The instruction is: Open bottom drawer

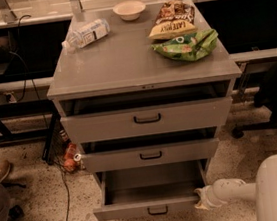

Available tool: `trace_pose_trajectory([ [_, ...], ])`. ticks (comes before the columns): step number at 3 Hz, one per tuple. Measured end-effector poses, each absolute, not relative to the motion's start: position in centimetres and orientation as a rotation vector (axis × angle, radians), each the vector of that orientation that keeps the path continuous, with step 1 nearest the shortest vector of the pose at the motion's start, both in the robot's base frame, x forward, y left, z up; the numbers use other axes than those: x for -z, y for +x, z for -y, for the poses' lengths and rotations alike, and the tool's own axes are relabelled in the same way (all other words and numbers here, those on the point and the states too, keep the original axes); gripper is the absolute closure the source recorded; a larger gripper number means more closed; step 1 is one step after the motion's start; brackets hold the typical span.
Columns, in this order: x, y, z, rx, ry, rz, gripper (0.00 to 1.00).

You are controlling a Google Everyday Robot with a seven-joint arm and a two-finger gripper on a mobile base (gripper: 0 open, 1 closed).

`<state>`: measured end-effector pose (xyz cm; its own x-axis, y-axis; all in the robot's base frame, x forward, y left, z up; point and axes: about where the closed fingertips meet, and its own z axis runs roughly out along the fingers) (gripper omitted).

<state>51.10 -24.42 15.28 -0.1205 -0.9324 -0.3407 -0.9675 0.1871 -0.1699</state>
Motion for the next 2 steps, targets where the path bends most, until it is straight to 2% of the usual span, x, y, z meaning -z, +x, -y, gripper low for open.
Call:
trace_pose_trajectory([
  [2, -15.57, 50.78, 24.44, -0.132, -1.785, -2.104, 1.00],
])
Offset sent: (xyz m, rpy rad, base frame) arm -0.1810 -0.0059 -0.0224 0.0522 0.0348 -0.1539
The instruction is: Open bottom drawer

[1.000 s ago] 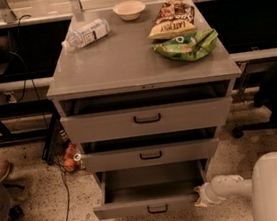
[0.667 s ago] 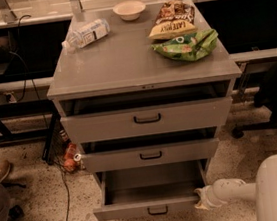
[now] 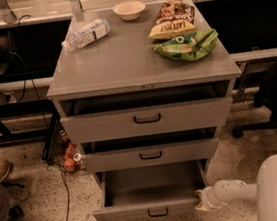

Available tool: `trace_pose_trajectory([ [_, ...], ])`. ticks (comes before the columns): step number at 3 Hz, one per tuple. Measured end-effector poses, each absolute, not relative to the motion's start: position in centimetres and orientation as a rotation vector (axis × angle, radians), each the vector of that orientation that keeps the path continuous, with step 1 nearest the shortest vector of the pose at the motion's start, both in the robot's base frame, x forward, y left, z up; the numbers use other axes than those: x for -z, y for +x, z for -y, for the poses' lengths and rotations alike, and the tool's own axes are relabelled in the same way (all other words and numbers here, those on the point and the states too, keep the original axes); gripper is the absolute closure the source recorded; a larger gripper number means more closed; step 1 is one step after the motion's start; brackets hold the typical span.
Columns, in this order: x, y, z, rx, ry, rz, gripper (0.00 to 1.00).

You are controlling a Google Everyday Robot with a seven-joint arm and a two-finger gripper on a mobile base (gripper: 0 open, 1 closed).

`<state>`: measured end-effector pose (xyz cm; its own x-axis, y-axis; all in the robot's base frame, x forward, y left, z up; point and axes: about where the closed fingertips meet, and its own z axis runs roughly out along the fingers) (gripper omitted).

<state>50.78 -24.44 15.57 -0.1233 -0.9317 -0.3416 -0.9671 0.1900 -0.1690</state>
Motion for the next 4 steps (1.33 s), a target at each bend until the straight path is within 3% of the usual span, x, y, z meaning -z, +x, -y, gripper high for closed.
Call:
trace_pose_trajectory([
  [2, -15.57, 50.77, 24.44, -0.132, -1.785, -2.104, 1.00],
  [3, -15.57, 50.77, 24.44, -0.132, -1.785, -2.104, 0.84],
  [4, -15.57, 50.76, 24.44, -0.132, -1.785, -2.104, 0.60],
])
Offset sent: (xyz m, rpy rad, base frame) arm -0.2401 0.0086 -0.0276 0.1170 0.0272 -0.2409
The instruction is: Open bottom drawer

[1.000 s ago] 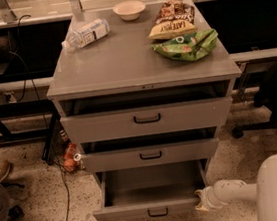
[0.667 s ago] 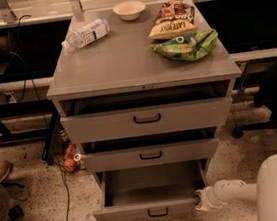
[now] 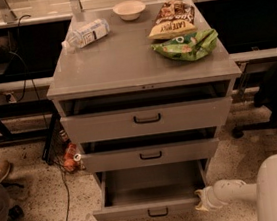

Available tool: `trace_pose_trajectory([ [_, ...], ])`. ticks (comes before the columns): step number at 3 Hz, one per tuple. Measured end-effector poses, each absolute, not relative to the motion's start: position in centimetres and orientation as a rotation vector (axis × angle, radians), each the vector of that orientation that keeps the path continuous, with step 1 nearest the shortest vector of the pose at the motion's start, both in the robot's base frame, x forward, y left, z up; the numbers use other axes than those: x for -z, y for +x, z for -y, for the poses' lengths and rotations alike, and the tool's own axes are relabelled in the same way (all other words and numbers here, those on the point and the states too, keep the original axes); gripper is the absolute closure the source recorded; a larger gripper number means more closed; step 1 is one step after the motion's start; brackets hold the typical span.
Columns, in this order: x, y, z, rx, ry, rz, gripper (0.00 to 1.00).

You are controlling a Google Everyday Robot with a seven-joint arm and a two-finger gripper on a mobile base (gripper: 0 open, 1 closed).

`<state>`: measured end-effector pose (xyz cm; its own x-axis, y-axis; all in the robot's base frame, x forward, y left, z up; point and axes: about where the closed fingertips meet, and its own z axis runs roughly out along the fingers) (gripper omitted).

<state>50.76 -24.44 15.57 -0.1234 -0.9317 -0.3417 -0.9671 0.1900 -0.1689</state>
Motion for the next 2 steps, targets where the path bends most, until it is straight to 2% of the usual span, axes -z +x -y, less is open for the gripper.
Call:
trace_pose_trajectory([
  [1, -15.60, 50.75, 24.43, -0.133, -1.785, -2.104, 0.30],
  [2, -15.60, 50.75, 24.43, -0.133, -1.785, -2.104, 0.05],
])
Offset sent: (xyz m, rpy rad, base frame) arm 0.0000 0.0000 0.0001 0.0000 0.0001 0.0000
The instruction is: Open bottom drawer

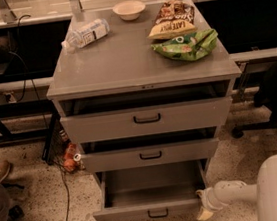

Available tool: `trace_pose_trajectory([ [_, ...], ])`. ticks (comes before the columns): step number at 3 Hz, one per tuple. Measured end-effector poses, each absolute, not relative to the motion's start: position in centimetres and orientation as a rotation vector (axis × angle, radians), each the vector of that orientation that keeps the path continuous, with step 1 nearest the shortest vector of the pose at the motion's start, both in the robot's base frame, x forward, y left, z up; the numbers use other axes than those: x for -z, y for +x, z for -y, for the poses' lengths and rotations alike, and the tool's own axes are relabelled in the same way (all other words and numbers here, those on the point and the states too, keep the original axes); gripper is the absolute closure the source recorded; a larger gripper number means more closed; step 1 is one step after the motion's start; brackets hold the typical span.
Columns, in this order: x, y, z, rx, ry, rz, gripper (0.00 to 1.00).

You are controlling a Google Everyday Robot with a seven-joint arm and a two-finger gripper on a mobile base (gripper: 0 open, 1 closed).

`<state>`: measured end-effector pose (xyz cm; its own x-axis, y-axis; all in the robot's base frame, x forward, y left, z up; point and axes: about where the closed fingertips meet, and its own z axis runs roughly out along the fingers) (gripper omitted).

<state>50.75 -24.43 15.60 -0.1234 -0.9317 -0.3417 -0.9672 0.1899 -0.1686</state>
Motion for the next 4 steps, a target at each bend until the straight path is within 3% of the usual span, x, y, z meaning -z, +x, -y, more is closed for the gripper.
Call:
trace_pose_trajectory([
  [1, -15.1, 50.3, 23.8, -0.143, -1.830, -2.125, 0.00],
  [4, -15.3, 45.6, 21.2, -0.247, -1.844, -2.153, 0.00],
])
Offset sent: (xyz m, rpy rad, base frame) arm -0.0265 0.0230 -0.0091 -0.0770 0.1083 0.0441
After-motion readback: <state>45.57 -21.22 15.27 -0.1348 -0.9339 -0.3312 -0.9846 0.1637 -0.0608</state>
